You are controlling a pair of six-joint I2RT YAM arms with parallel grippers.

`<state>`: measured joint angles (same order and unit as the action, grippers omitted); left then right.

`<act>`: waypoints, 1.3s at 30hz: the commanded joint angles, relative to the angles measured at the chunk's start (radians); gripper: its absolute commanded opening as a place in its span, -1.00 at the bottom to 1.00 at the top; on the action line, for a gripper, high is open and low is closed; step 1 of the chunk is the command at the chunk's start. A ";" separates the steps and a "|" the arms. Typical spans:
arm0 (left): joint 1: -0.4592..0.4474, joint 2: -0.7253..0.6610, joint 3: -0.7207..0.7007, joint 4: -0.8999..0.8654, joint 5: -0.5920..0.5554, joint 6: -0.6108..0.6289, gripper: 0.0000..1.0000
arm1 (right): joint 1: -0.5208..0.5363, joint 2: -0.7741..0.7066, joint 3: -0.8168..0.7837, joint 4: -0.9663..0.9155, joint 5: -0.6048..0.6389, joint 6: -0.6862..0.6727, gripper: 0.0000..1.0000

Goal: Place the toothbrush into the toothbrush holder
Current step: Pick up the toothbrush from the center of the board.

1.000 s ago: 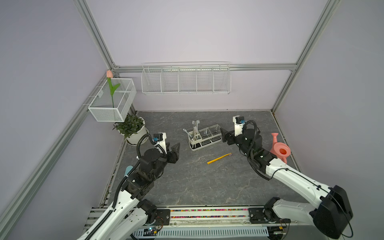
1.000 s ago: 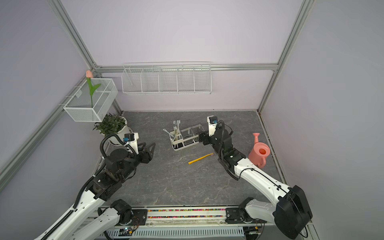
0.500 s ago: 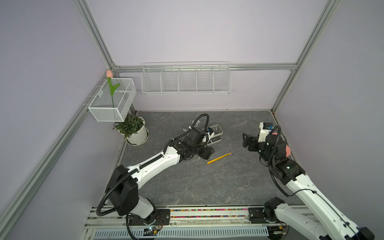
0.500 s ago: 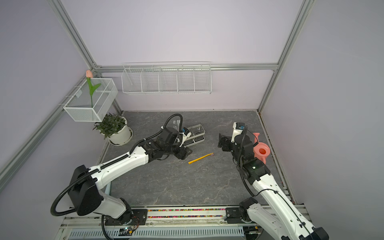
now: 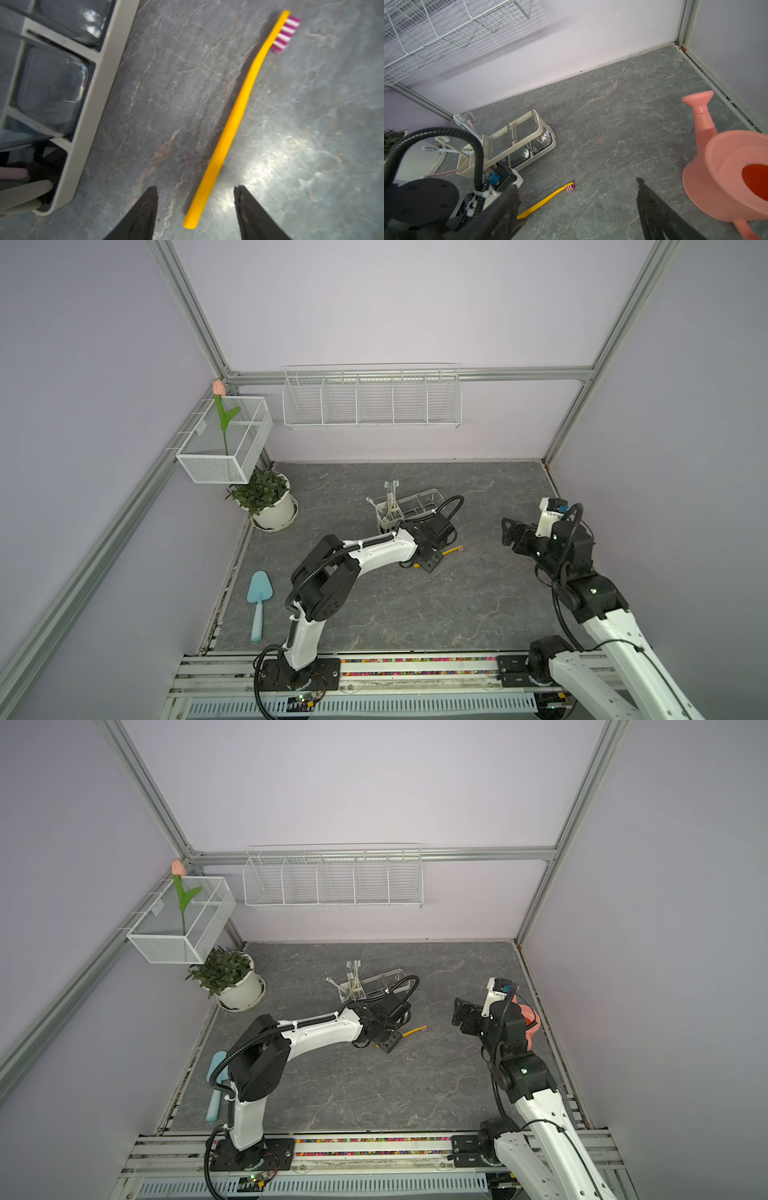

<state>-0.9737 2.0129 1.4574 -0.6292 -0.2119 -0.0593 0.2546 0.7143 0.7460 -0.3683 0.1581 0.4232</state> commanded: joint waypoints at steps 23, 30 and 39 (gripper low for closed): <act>-0.018 0.054 -0.005 -0.004 0.080 -0.025 0.00 | -0.026 -0.031 -0.056 -0.017 -0.040 -0.008 0.83; -0.017 0.074 -0.019 -0.012 0.165 -0.012 -0.17 | -0.043 -0.050 -0.070 -0.044 -0.052 -0.007 0.86; -0.016 0.090 -0.032 -0.041 0.167 -0.031 -0.84 | -0.083 -0.084 -0.097 -0.050 -0.075 0.008 0.86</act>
<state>-0.9848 2.0617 1.4502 -0.6140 -0.0547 -0.0856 0.1780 0.6426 0.6689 -0.4061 0.1032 0.4202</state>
